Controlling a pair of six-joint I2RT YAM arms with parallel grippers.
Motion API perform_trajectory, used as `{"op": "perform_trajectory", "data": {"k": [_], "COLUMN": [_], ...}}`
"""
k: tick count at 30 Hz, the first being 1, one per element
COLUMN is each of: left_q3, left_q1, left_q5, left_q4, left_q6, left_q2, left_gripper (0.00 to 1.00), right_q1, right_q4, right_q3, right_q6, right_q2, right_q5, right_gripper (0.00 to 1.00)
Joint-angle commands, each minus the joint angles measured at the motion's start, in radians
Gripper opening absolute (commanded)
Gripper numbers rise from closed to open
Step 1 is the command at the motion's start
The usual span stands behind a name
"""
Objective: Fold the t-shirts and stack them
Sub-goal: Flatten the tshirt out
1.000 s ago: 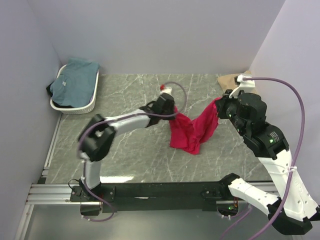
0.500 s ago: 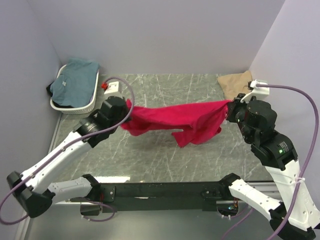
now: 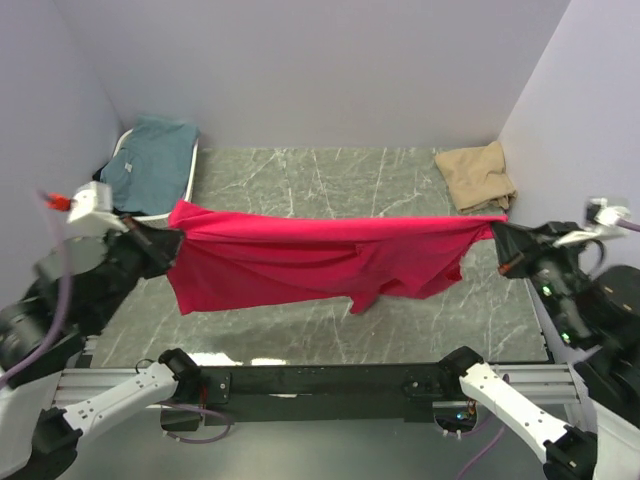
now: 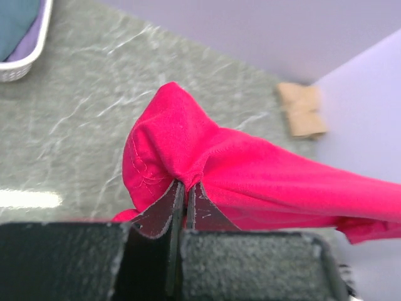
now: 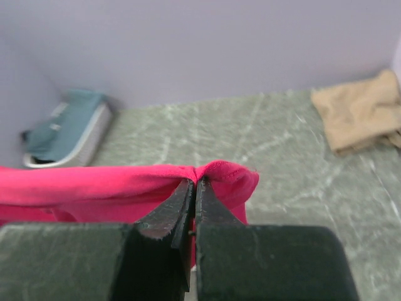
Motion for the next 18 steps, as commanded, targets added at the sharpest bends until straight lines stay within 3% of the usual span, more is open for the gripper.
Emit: {"op": "perform_trajectory", "data": {"k": [1,8,11,15,18], "left_q3": [0.142,0.237,0.223,0.107,-0.04], "left_q1": [-0.001,-0.001,0.0,0.001,-0.001], "left_q5": [0.075,0.247,0.224,0.14,0.099], "left_q4": [-0.144,-0.083,-0.077,-0.039,0.033], "left_q6": [0.003,0.027,0.02,0.001,-0.017], "left_q2": [-0.015,-0.088,-0.095,-0.067,-0.029], "left_gripper": [0.01,0.09,0.09,0.08,0.01], "right_q1": [-0.004,-0.003,-0.003,-0.001,-0.003], "right_q4": [-0.025,-0.068,-0.065,-0.021,0.087], "right_q3": [0.107,0.224,0.231,0.143,-0.004], "right_q6": [-0.015,-0.051,-0.087,-0.115,-0.118], "right_q2": [-0.028,-0.022,0.027,0.108,0.139], "right_q5": [-0.098,-0.123,-0.09,-0.051,-0.031], "right_gripper": [0.0,0.0,0.0,0.0,0.0]}}
